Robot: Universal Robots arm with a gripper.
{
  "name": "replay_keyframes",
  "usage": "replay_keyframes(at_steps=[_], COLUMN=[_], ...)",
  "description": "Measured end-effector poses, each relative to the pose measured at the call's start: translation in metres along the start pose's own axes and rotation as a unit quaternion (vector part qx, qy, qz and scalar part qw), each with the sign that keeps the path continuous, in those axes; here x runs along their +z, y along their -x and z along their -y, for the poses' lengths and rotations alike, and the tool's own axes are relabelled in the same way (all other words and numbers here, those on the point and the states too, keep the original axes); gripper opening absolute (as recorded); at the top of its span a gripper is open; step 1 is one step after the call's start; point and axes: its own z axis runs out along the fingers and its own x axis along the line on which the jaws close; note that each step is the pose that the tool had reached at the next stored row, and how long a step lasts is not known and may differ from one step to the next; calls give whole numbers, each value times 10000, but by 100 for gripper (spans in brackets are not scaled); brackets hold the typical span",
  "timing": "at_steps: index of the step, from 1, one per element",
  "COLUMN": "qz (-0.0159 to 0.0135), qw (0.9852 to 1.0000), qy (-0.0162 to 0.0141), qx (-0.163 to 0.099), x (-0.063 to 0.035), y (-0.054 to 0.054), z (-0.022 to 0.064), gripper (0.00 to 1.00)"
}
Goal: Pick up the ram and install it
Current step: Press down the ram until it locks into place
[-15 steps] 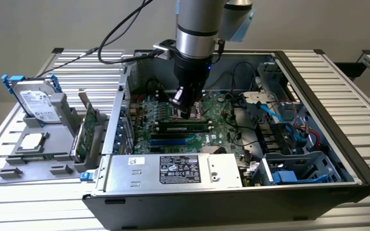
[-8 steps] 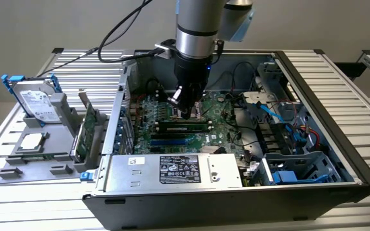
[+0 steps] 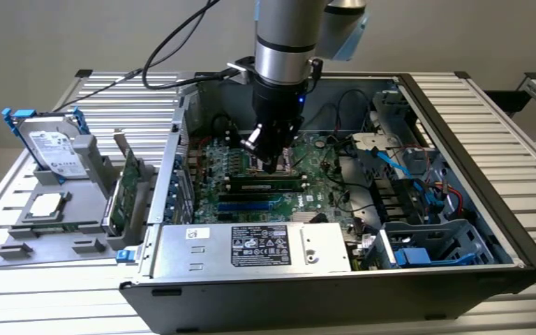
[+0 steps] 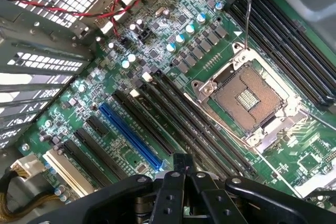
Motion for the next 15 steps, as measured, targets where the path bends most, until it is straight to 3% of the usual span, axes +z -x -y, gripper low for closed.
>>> replay_keyframes(at_steps=[7,15], qz=[2,9], qw=[9991,9959], qy=[-19,-40], qx=[418,901], x=[5,13], y=[1,1], z=[0,0], gripper=[11,11])
